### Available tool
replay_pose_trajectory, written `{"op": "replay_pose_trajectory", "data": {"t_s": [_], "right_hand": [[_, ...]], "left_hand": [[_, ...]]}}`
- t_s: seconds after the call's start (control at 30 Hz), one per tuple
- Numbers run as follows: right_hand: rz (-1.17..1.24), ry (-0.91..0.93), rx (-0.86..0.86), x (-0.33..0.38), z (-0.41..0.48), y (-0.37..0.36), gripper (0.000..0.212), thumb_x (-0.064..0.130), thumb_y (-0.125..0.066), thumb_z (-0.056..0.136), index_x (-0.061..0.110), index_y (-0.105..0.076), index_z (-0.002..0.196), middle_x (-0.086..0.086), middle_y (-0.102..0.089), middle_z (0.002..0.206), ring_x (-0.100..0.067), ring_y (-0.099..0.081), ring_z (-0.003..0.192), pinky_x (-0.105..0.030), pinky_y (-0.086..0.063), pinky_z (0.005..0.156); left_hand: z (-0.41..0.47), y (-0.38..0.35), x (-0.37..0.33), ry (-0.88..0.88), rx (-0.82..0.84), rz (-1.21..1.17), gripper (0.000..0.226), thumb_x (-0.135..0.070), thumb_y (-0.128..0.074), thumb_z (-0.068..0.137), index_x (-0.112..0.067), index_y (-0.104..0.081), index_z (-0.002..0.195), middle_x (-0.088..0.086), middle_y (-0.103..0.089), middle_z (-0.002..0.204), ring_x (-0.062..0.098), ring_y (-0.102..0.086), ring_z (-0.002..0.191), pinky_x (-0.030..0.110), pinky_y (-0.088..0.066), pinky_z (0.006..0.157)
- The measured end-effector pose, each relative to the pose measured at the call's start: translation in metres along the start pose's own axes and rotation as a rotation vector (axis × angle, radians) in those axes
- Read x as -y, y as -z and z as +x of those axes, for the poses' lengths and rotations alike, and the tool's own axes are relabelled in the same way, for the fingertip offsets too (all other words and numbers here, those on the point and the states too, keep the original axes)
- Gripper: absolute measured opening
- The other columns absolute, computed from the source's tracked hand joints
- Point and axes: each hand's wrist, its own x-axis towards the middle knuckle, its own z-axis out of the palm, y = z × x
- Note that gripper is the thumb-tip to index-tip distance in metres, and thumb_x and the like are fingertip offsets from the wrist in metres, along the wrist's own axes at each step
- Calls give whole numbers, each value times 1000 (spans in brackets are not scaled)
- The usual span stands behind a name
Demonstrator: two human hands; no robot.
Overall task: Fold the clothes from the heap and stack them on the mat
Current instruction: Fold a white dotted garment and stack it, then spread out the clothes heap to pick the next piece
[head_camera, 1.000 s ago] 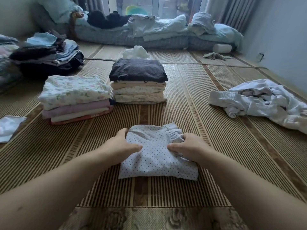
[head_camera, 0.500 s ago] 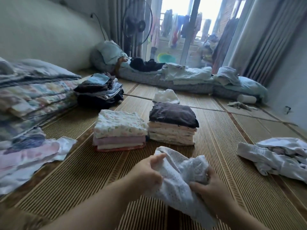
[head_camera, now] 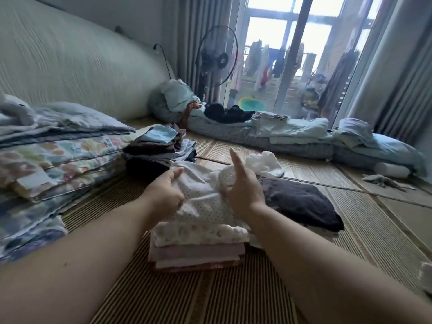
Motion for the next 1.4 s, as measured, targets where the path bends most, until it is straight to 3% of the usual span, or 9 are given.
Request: {"op": "replay_pose_trajectory", "data": {"t_s": [0.13, 0.23, 0.37, 0.47, 0.6, 0.73, 1.07, 1.27, 1.4], "right_hand": [[-274, -125, 257, -15, 16, -42, 60, 12, -52, 91, 38, -37, 143, -9, -27, 152, -27, -45, 128, -35, -44, 98], [-546, -184, 408, -18, 21, -47, 42, 35, -42, 95, 19, -51, 133, -12, -20, 156, -32, -39, 132, -39, -43, 97], [-590, -95, 341, -16, 12, -24, 47, 50, -42, 91, 17, -60, 119, -8, -54, 131, -27, -52, 114, -35, -47, 88], [-345, -14, 204, -15, -18, 3, 48, 41, -51, 91, 25, -49, 136, -2, -49, 138, -23, -47, 124, -33, -41, 99], [-360, 133, 107, -28, -87, 56, 61, 42, -58, 87, 27, -40, 144, -4, -38, 149, -23, -38, 136, -33, -35, 108], [-475, 55, 69, -65, -164, 122, 67, 45, -58, 86, 35, -30, 146, -2, -27, 156, -21, -31, 140, -36, -33, 111], [-610, -263, -50, -198, -302, 301, 75, 51, -57, 85, 41, -15, 146, -3, -16, 158, -26, -19, 144, -48, -22, 114], [-651, -528, -24, -316, -334, 365, 85, 55, -57, 84, 35, -5, 149, -3, -6, 159, -28, -16, 144, -48, -22, 113], [-635, -550, -2, -379, -324, 370, 88, 56, -57, 83, 30, -7, 151, 2, -13, 159, -20, -15, 145, -49, -15, 116]], "left_hand": [[14, -8, 35, 88, -7, 583, 79, -24, -49, 72, -27, -30, 148, 13, -33, 143, 30, -38, 127, 31, -38, 104], [12, -9, 54, 246, 24, 673, 99, -45, -45, 53, -38, -20, 149, 5, 4, 155, 36, -15, 140, 38, -25, 111], [0, -6, 58, 164, 27, 769, 94, -65, -47, 68, -41, -9, 150, -3, 18, 156, 37, 4, 142, 50, -18, 112], [-18, -16, 45, -37, -48, 878, 87, -71, -44, 78, -38, -8, 150, -3, 20, 156, 27, 9, 141, 50, -9, 114], [-69, -64, 12, -353, 50, 899, 79, -68, -44, 81, -44, -8, 147, -10, 15, 154, 24, 9, 142, 50, -1, 116], [-128, -143, -16, -556, 206, 905, 75, -61, -47, 81, -47, -10, 145, -10, 7, 156, 18, 9, 142, 49, -3, 116], [-232, -353, -74, -836, 485, 927, 72, -55, -49, 82, -45, -17, 146, -14, -23, 153, 12, -17, 141, 39, -17, 115], [-229, -464, -85, -884, 566, 956, 71, -47, -54, 84, -38, -21, 147, -7, -30, 152, 15, -30, 138, 35, -31, 112], [-197, -530, -90, -860, 597, 985, 75, -46, -57, 83, -37, -20, 148, -5, -28, 153, 19, -31, 138, 37, -38, 108]]}}
